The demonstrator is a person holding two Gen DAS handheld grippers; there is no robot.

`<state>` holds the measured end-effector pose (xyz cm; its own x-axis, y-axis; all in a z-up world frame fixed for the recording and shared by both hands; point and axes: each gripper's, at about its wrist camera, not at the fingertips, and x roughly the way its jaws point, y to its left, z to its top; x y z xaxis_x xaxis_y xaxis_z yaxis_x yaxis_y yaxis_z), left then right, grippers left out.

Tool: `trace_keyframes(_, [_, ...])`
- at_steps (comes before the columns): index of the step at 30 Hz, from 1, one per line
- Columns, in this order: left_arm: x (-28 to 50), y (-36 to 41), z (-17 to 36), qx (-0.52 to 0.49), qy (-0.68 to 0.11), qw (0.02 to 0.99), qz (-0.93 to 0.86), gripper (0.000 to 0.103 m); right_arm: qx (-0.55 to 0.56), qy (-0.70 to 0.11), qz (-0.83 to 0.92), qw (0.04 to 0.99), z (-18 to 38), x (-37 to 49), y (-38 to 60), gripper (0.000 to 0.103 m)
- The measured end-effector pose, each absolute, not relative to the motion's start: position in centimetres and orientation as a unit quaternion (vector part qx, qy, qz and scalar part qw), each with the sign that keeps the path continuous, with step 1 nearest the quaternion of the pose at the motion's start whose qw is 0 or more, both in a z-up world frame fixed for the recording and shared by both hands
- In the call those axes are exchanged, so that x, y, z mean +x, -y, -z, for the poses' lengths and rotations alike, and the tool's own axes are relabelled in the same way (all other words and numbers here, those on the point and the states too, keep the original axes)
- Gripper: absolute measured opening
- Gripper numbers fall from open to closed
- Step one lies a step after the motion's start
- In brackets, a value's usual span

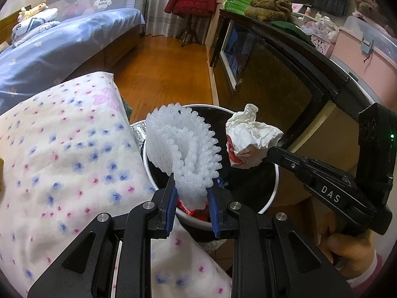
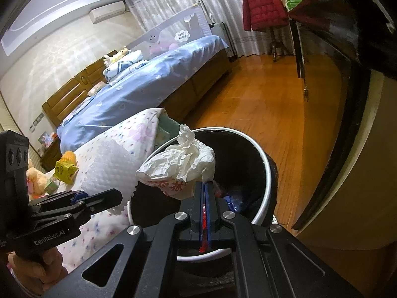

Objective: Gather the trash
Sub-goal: 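Carry the tissue and foam net over the bin with both tools, then open both tools above the bin to drop the tissue and foam net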

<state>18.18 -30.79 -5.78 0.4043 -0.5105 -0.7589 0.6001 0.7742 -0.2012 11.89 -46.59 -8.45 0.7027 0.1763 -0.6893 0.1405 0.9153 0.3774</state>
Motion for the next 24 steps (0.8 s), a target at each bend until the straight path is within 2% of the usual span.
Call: trace_keyframes(24, [19.0,31.9,6.7,0.059,-0.448,0.830,0.328,0.022,0.207,-0.400,0.002,0.893,9.3,13.1,47.1,0.001])
